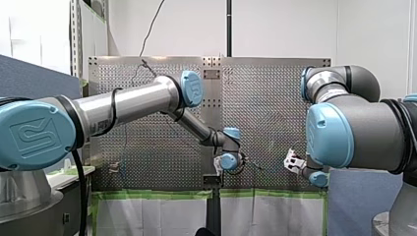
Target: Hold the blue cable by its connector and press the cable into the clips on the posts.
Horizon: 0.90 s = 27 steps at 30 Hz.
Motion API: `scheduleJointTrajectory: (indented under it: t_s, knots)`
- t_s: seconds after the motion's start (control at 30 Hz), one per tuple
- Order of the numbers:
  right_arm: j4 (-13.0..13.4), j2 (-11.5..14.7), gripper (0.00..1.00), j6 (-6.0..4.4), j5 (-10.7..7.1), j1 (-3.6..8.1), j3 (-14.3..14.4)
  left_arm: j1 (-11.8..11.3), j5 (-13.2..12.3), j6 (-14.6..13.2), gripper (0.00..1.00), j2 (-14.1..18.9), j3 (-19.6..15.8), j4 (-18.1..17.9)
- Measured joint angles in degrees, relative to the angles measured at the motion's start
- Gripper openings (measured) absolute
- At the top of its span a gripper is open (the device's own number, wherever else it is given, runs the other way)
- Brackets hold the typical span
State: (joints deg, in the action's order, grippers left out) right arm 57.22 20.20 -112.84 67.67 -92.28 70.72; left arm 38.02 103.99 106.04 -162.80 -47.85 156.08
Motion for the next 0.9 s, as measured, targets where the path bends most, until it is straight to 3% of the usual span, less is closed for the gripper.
scheduleJointTrajectory:
  t_s: [0.1, 0.4, 0.7, 0.9]
  knots:
    - [-0.4, 0.0, 0.00, 0.16, 0.01, -0.05, 0.0, 0.1, -0.8, -1.5, 1.00, 0.1, -1.2, -0.1]
    - [-1.2, -0.1, 0.00, 0.87, 0.06, -0.34, 0.0, 0.6, 0.4, -5.7, 1.00, 0.1, -2.4, 3.4]
    - [-1.3, -0.1, 0.00, 0.90, 0.10, -0.48, 0.0, 1.5, -1.2, -10.2, 1.00, 0.4, -3.6, 7.9]
    - [-1.3, -0.2, 0.00, 0.86, 0.10, -0.54, 0.0, 2.4, -3.4, -13.1, 1.00, 2.4, -5.9, 10.2]
